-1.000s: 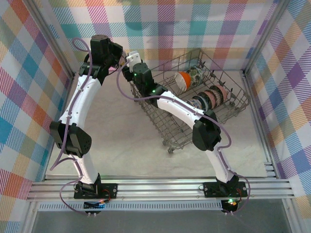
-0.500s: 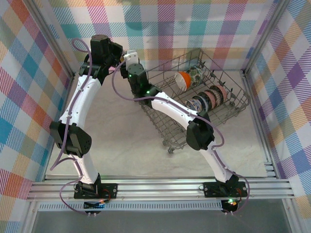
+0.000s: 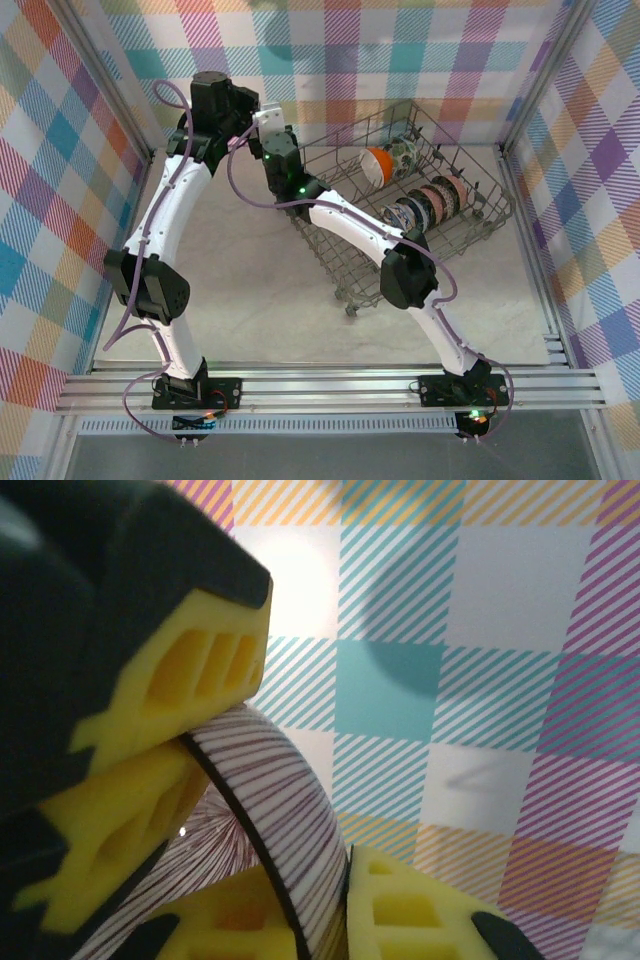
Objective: Load the bowls into the dish rack
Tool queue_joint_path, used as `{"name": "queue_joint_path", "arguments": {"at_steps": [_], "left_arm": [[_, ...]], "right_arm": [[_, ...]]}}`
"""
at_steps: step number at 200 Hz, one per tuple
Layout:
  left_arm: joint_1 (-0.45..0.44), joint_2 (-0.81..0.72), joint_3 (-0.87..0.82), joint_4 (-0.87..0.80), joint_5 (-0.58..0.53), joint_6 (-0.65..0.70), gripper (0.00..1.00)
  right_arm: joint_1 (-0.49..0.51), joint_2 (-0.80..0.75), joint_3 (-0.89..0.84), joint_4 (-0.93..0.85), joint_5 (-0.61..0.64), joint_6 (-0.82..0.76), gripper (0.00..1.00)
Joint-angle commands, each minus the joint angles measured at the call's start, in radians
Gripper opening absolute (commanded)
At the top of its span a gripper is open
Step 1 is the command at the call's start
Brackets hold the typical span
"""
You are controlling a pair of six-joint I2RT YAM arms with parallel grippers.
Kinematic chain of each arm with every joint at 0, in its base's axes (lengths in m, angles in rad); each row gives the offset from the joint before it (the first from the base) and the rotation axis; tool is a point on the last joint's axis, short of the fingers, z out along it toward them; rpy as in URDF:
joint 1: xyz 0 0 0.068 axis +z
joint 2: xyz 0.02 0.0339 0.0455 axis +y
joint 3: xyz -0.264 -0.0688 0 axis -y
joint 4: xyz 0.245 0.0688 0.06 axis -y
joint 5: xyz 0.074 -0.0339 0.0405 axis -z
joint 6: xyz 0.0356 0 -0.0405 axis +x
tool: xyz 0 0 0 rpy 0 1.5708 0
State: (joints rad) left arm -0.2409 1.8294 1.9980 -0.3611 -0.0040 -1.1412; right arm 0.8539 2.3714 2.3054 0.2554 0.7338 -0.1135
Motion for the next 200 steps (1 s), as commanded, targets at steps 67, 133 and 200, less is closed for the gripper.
{"name": "queue_joint_path", "arguments": {"at_steps": [67,133,200], "left_arm": [[-0.003,-0.049,-0.073,0.114,0.075,0.016,0.42],[-0.001,-0.081,-0.104,0.179,0.101,0.037,0.73],[0.013,-0.07,-0.096,0.238,0.165,0.038,0.94]], "right_arm": [[-0.016,0.006,0.082,0.064,0.039,-0.051,0.02],[-0.03,-0.001,0.087,0.012,0.07,-0.046,0.01],[-0.047,-0.014,0.08,-0.036,0.086,-0.046,0.01]]}}
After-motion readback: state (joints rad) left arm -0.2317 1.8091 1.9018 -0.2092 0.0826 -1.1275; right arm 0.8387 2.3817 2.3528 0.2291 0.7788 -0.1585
